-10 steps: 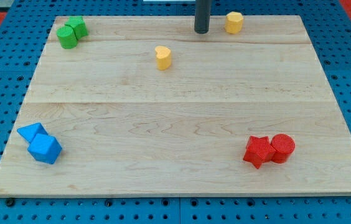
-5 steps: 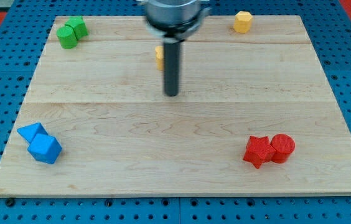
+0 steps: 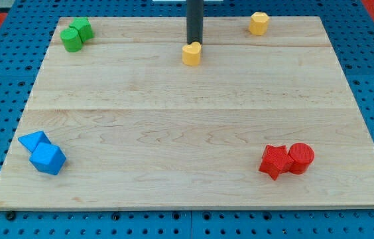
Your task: Move the yellow heart into the yellow hexagon
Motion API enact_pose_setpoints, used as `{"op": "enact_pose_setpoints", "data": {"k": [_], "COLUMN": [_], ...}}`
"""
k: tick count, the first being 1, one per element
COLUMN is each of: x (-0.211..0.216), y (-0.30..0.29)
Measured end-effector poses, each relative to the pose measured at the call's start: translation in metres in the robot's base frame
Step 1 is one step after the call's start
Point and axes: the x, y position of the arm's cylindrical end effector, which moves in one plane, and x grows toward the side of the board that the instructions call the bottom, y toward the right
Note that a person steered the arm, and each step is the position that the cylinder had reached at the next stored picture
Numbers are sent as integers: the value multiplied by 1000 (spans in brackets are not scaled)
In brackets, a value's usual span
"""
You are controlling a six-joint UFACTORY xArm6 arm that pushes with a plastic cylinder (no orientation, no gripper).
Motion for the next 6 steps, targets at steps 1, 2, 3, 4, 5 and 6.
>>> {"op": "enact_pose_setpoints", "data": {"k": [1, 2, 3, 4, 5, 6], "x": [8, 15, 20, 75, 60, 54], "y": [3, -6, 78, 43, -41, -54]}}
